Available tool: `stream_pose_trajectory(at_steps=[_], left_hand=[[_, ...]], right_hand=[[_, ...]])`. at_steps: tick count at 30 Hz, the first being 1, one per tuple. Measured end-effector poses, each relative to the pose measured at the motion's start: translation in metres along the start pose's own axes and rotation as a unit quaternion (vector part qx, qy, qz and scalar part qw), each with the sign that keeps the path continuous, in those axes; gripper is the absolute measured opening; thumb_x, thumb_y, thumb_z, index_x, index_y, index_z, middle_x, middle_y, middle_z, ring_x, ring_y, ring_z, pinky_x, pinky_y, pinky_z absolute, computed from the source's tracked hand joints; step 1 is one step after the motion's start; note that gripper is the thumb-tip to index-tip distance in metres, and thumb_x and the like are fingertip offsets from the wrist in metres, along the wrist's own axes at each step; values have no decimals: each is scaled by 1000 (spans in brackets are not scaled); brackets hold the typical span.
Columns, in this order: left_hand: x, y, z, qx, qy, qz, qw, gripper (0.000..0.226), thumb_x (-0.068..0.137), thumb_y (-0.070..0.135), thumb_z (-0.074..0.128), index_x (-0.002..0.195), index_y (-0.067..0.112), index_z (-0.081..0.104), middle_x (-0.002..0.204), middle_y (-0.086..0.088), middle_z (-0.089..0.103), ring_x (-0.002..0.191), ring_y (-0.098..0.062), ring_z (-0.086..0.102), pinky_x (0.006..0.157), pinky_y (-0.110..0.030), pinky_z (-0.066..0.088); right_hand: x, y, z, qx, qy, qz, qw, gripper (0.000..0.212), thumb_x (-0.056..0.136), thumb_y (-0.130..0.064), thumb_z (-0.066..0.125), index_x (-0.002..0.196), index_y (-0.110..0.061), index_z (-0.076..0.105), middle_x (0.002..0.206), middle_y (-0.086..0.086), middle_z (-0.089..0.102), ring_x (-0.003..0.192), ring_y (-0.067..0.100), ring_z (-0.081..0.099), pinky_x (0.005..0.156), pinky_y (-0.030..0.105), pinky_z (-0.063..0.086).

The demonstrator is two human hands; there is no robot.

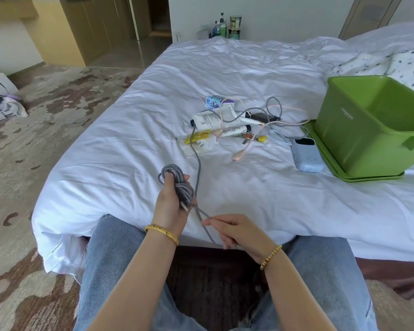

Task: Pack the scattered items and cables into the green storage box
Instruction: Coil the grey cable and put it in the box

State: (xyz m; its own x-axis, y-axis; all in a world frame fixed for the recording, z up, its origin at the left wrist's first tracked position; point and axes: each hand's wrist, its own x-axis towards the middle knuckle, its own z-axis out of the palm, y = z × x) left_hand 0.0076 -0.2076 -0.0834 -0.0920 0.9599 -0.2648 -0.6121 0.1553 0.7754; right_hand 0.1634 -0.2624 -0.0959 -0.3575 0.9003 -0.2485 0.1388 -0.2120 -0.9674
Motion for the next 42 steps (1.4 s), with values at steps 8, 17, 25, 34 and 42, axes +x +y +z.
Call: stream_pose_trajectory(at_steps=[8,17,25,34,42], left_hand=[[4,10,-8,87,22,4,996,45,98,45,32,87,13,61,69,-2,48,47,-7,49,40,-17,41],[-5,3,1,489,-143,17,860,49,89,64,30,86,30,65,69,3,58,65,-9,55,59,-16,42],[-11,5,7,512,-337,-19,790,19,96,22,47,91,16,63,82,6,57,76,-1,53,74,-8,39],[-20,3,7,450,-297,-67,840,25,97,20,39,79,17,56,67,4,58,57,-1,55,57,-14,45],[-18,0,5,435,-301,-96,844,22,96,23,42,83,15,57,67,4,59,61,-10,56,77,-39,47]], right_hand=[[-5,14,-22,62,5,-45,997,27,85,-31,57,64,-16,65,44,-6,48,47,9,50,74,24,49],[0,-12,-30,206,38,-125,970,20,84,-25,56,73,-17,69,50,-8,32,48,7,35,76,26,50],[12,-42,-32,74,33,-136,987,24,93,-22,50,88,-17,73,48,-9,33,45,6,25,43,15,22],[23,-44,-34,-8,100,-84,991,9,89,-22,59,89,-25,67,64,-14,52,45,0,38,42,11,31],[20,-44,-33,-68,46,-62,995,14,87,-14,60,100,-13,68,54,-20,57,43,-5,45,42,7,31]])
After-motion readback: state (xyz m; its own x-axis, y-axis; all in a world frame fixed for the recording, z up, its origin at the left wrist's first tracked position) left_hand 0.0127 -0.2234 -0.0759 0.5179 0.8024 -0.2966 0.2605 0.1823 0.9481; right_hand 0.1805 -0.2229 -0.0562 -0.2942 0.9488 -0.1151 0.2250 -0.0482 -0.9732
